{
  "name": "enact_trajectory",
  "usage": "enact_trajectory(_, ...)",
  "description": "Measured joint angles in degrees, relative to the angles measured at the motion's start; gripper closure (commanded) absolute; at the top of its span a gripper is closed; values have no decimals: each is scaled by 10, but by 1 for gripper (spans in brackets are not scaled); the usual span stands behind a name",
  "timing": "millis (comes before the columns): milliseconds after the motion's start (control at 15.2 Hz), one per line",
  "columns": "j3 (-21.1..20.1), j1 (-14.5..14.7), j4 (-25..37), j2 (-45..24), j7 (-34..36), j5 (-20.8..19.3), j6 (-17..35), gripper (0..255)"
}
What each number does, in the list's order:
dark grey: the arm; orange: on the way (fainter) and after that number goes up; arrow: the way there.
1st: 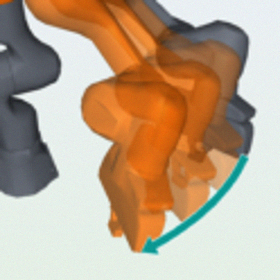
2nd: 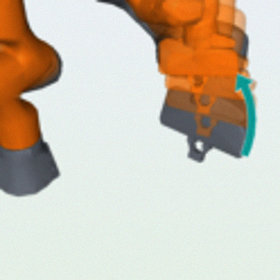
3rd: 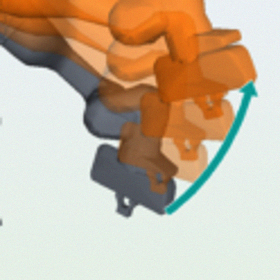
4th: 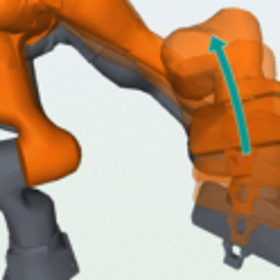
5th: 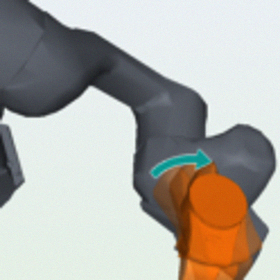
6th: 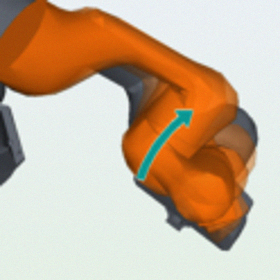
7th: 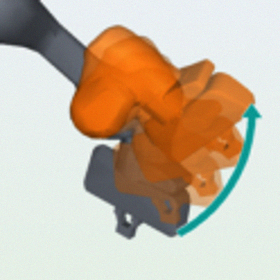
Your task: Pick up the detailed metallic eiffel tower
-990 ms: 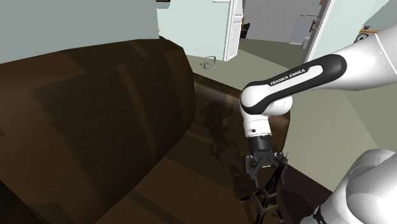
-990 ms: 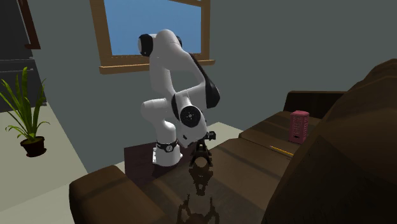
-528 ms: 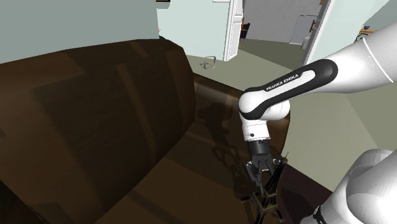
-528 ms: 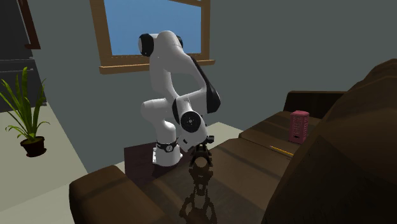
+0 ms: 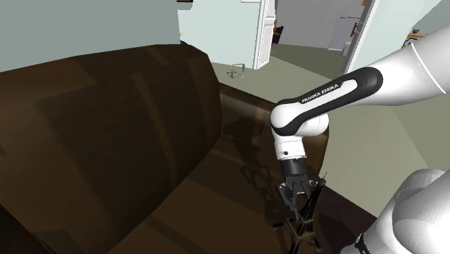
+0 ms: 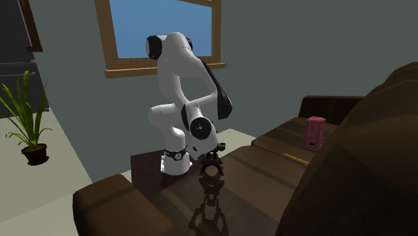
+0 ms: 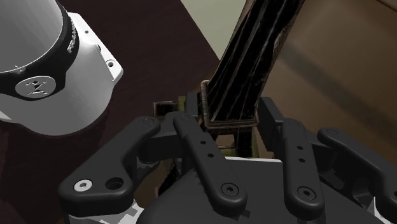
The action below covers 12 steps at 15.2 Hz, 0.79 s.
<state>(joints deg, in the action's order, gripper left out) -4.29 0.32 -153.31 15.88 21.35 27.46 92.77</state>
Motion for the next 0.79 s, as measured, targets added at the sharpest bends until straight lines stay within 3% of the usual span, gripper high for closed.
enact_trajectory(792,9,-3,34,65,36,-6,-93,255)
